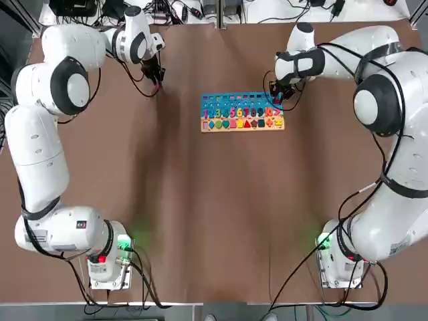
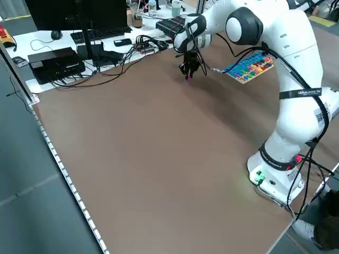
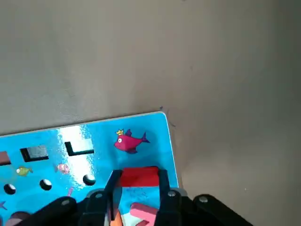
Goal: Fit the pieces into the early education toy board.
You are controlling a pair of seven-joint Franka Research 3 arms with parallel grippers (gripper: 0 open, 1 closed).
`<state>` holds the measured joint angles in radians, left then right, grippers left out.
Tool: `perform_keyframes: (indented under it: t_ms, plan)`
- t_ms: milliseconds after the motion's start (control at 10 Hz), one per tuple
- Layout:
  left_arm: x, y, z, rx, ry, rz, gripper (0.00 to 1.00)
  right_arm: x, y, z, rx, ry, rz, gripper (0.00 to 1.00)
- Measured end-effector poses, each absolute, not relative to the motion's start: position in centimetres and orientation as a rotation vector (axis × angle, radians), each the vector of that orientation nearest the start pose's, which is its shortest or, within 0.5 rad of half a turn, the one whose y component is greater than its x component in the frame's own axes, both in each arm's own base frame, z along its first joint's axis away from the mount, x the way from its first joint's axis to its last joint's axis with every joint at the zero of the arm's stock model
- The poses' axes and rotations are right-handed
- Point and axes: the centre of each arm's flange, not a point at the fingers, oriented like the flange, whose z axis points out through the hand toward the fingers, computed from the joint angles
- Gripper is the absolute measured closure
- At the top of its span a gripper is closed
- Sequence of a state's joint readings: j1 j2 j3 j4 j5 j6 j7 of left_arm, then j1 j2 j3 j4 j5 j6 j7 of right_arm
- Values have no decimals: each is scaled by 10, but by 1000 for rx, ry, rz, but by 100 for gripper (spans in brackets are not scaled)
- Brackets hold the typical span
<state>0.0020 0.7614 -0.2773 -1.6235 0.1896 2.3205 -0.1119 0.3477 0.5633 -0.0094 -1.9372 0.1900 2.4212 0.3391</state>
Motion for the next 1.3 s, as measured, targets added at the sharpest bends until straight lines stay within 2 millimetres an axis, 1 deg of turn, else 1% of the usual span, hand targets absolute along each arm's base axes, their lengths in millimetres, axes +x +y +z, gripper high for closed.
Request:
perform_keyframes:
  t_ms: [100, 400, 600, 700, 800, 900, 1100, 1300]
  plan:
    - [667, -161, 185, -3169, 358, 63, 73, 578, 205, 184, -3050, 218, 170, 64]
    - [667, -162, 186, -3170, 356, 60, 74, 578, 206, 184, -3054, 212, 168, 64]
    - [667, -169, 190, -3179, 292, 52, 74, 579, 202, 184, -3056, 222, 166, 63]
    - [665, -181, 195, -3182, 253, 45, 74, 581, 194, 180, -3063, 240, 166, 61]
    - [660, -197, 202, -3183, 227, 34, 74, 582, 188, 179, -3066, 258, 165, 56]
    - [654, -212, 211, -3182, 209, 24, 74, 582, 184, 177, -3069, 272, 171, 41]
    - [637, -249, 227, -3180, 168, 9, 74, 582, 182, 175, -3064, 289, 174, 37]
    - [624, -277, 236, -3174, 138, 18, 74, 582, 182, 175, -3064, 297, 176, 35]
